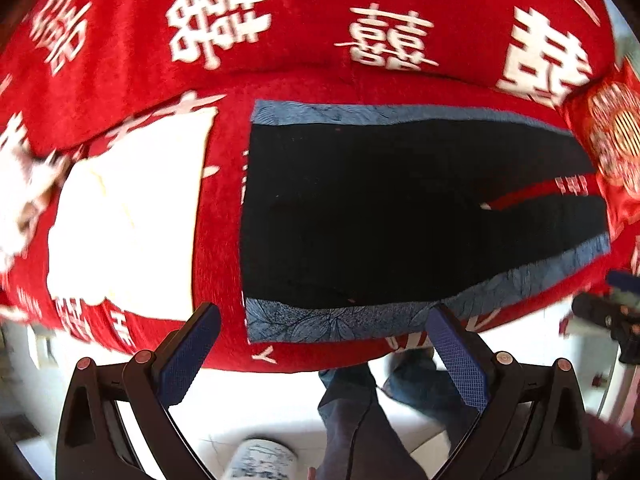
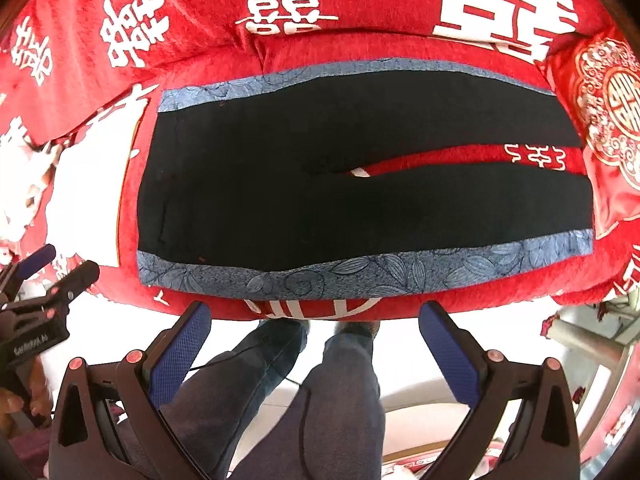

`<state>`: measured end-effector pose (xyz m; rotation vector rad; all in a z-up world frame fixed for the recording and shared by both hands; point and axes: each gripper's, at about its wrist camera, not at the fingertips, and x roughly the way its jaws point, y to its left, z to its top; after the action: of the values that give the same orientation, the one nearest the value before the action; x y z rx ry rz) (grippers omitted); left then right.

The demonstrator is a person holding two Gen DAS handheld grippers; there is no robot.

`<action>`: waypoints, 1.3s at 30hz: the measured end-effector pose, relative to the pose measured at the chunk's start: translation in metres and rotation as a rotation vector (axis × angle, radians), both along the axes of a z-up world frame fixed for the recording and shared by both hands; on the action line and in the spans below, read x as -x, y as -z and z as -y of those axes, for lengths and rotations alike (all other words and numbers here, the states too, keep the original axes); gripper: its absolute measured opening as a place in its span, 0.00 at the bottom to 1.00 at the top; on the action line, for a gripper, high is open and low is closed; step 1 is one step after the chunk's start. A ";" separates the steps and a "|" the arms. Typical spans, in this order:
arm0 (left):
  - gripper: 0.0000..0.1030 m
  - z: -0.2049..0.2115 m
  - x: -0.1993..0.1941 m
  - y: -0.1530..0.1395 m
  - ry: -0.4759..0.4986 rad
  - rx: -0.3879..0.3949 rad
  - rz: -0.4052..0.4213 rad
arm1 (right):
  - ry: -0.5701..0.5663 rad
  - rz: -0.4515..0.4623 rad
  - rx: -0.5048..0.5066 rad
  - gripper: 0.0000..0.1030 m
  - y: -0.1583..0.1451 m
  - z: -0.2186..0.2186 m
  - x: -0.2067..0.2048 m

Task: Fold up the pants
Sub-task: 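Grasp the grey cuff edges with both grippers and lift the trouser legs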

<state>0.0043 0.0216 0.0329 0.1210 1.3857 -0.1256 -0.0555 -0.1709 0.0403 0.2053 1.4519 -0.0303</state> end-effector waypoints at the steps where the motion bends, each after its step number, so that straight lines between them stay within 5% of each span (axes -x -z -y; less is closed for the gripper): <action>1: 1.00 -0.001 0.002 0.003 -0.034 -0.002 -0.009 | -0.012 -0.003 -0.009 1.00 0.002 0.004 0.001; 10: 1.00 -0.006 0.041 0.049 -0.262 0.028 -0.083 | -0.064 -0.079 -0.160 1.00 0.052 0.036 0.033; 19: 1.00 -0.037 0.056 0.107 -0.372 0.104 -0.075 | 0.005 -0.057 -0.578 1.00 0.137 -0.004 0.035; 22: 0.89 -0.052 0.055 0.137 -0.394 0.192 -0.063 | 0.051 -0.044 -0.675 0.89 0.177 -0.023 0.033; 24: 0.85 -0.058 0.057 0.153 -0.397 0.243 -0.059 | 0.056 -0.034 -0.725 0.70 0.203 -0.036 0.031; 29: 0.85 -0.072 0.068 0.183 -0.421 0.367 -0.061 | 0.093 0.017 -0.788 0.70 0.242 -0.054 0.034; 34: 0.85 -0.080 0.074 0.196 -0.403 0.456 -0.072 | 0.161 0.096 -0.848 0.69 0.249 -0.056 0.030; 35: 0.85 -0.080 0.073 0.198 -0.403 0.470 -0.078 | 0.178 0.107 -0.861 0.65 0.248 -0.056 0.026; 38: 0.85 -0.082 0.068 0.201 -0.435 0.534 -0.105 | 0.203 0.123 -0.925 0.32 0.241 -0.056 0.011; 39: 0.85 -0.084 0.065 0.202 -0.463 0.593 -0.111 | 0.189 0.146 -0.939 0.31 0.232 -0.056 0.008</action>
<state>-0.0603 0.1059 -0.1691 -0.7052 1.3996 -0.1519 -0.0634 -0.1153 -0.1920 1.0848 1.2040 0.5113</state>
